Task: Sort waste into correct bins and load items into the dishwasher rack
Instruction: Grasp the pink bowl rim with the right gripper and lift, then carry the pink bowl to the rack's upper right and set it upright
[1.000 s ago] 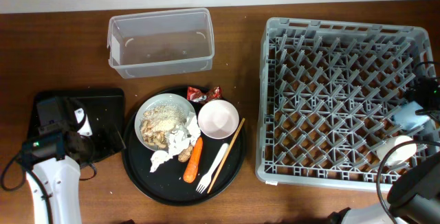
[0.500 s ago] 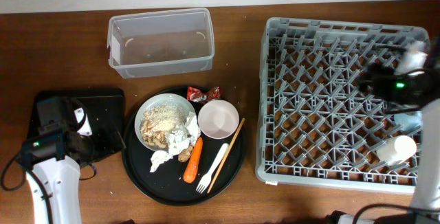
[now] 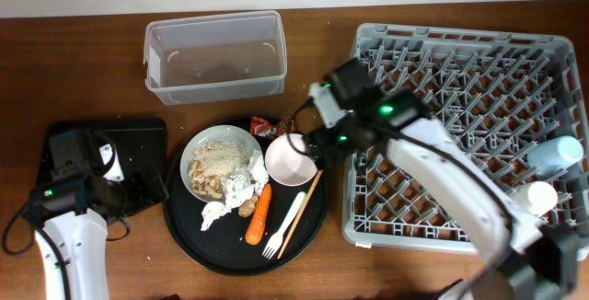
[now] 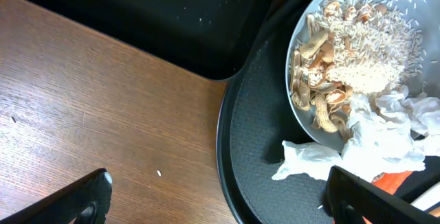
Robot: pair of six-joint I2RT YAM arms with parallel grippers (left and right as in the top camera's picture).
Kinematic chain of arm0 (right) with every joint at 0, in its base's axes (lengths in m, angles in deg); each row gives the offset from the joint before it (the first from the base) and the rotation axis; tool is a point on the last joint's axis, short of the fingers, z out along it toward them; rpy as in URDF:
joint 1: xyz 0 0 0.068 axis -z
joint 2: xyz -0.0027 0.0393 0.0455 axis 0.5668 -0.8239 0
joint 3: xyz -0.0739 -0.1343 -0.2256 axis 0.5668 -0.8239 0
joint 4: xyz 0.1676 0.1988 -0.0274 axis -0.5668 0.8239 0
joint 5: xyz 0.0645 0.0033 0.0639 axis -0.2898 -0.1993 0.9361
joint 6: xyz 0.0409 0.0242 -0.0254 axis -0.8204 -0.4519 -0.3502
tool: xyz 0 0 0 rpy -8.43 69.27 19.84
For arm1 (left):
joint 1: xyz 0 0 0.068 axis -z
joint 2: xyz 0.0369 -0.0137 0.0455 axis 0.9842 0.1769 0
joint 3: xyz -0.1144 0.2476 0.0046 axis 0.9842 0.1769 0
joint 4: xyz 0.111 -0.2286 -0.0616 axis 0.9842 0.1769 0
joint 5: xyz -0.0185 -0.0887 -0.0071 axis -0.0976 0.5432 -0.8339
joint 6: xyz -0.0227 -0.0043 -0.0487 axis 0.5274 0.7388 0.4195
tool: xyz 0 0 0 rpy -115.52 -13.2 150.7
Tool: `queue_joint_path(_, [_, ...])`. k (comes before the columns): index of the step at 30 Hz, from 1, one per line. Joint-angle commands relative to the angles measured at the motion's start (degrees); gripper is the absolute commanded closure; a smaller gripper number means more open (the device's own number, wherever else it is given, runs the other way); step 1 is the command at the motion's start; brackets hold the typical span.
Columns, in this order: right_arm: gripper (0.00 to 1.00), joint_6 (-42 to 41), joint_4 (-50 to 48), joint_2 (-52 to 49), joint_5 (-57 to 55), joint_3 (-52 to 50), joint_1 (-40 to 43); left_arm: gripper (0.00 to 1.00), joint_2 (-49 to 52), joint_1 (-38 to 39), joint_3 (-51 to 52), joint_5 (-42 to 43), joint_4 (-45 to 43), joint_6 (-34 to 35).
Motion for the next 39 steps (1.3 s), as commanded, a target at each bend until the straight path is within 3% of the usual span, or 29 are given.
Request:
queue_joint_path(1, [0.20,0.00,-2.89,-5.88,-1.95,0.70,-1.55,0.01,0.09,-0.28,-0.79,0.66,0.07,-0.90])
queue_joint_path(3, [0.27,0.00,-4.20,-8.98,-1.95,0.70,-1.60,0.01,0.09,-0.28,-0.79,0.66,0.04,-0.90])
queue_joint_path(15, [0.43,-0.02,-9.94,-21.53,-1.97,0.68,-1.60,0.01,0.09,-0.28,-0.79,0.66,0.04,-0.90])
queue_joint_path(17, [0.53,-0.02,-10.01,-21.99,-1.97,0.68,-1.57,0.01,0.09,-0.28,-0.79,0.66,0.04,-0.90])
queue_joint_path(21, [0.84,-0.70,-10.10,-21.97,-1.97,0.68,-1.57,0.01,0.09,-0.28,-0.79,0.66,0.07,-0.90])
queue_joint_path(24, [0.93,-1.53,-10.12,-20.92,-1.97,0.70,-1.53,0.01,0.09,-0.28,-0.79,0.66,0.09,-0.90])
queue_joint_path(31, [0.96,-1.53,-5.64,-12.74,-8.90,6.78,-0.94,0.01,0.09,-0.28,-0.79,0.66,0.04,-0.90])
queue_joint_path(35, [0.96,-1.51,-0.15,-6.23,-21.94,13.22,1.25,0.01,0.09,-0.28,-0.79,0.66,0.07,-0.90])
queue_joint_path(39, [0.96,-1.49,-1.09,-0.72,-39.28,13.99,5.07,0.01,0.09,-0.28,-0.79,0.66,0.02,-0.90])
